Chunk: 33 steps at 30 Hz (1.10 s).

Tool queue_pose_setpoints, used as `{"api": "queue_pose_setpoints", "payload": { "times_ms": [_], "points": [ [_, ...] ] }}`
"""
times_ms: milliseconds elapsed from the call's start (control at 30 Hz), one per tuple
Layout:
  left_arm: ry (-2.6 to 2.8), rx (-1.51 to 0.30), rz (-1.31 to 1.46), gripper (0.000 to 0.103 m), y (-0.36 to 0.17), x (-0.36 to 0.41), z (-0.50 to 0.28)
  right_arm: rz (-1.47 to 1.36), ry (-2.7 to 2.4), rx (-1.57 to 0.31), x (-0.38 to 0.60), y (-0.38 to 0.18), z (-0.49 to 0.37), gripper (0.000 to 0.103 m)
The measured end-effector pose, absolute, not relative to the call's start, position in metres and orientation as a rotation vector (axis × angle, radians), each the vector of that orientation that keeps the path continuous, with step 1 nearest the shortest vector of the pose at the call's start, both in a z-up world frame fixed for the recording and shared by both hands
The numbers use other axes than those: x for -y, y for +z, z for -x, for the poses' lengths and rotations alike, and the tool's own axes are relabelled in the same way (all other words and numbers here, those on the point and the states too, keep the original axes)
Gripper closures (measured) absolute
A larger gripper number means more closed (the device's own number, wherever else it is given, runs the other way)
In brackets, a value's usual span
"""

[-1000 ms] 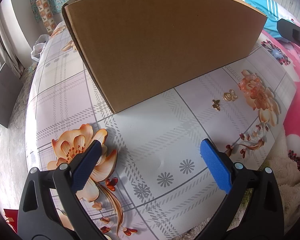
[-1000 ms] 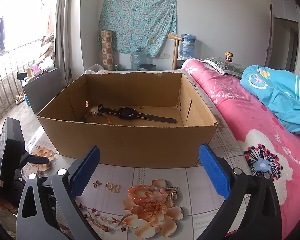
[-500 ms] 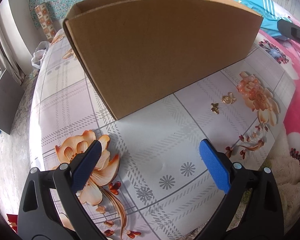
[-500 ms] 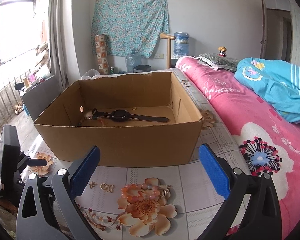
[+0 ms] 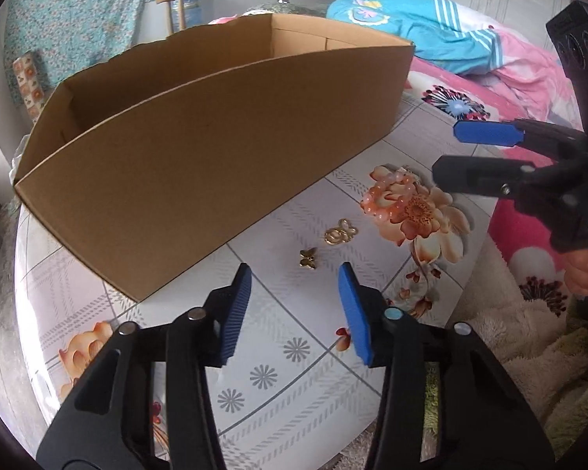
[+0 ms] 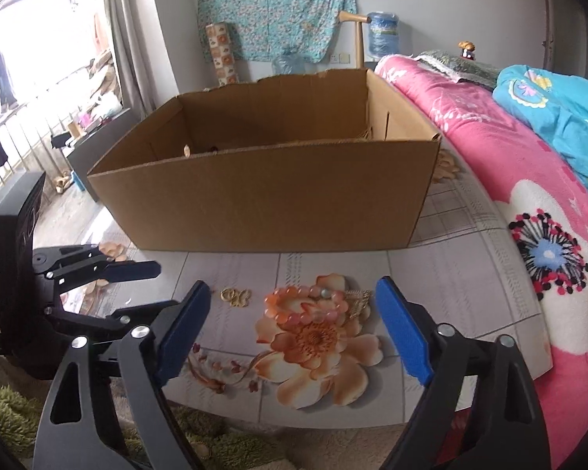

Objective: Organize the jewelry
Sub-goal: 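Close the left gripper on a small gold charm and lift it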

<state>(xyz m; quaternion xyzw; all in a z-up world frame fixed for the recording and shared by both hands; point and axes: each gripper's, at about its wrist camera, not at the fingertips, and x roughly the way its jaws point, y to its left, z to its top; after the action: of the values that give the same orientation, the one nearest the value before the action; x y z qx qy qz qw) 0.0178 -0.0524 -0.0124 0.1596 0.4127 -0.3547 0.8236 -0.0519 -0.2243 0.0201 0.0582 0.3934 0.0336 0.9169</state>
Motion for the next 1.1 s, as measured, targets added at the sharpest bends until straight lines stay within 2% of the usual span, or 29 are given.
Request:
{"api": "queue_pose_setpoints", "payload": {
  "times_ms": [100, 167, 367, 633, 733, 1100],
  "points": [
    [-0.783, -0.888, -0.384, 0.078, -0.016, 0.063, -0.020, -0.143, 0.104, -0.871, 0.216, 0.007, 0.048, 0.045],
    [-0.797, -0.896, -0.398, 0.081, -0.017, 0.069, -0.023, -0.153, 0.127, -0.895, 0.212, 0.002, 0.046, 0.047],
    [-0.801, -0.934, -0.427, 0.088, -0.023, 0.080, -0.034, -0.137, 0.146, -0.907, 0.203, -0.003, 0.045, 0.047],
    [-0.800, -0.947, -0.469, 0.089, -0.023, 0.082, -0.037, -0.156, 0.149, -0.914, 0.209, -0.008, 0.040, 0.048],
    [-0.801, -0.947, -0.481, 0.096, -0.024, 0.087, -0.039, -0.162, 0.148, -0.915, 0.210, -0.009, 0.039, 0.048],
    [-0.782, -0.935, -0.474, 0.097, -0.026, 0.085, -0.038, -0.156, 0.159, -0.907, 0.207, -0.008, 0.043, 0.048]
  ]
}}
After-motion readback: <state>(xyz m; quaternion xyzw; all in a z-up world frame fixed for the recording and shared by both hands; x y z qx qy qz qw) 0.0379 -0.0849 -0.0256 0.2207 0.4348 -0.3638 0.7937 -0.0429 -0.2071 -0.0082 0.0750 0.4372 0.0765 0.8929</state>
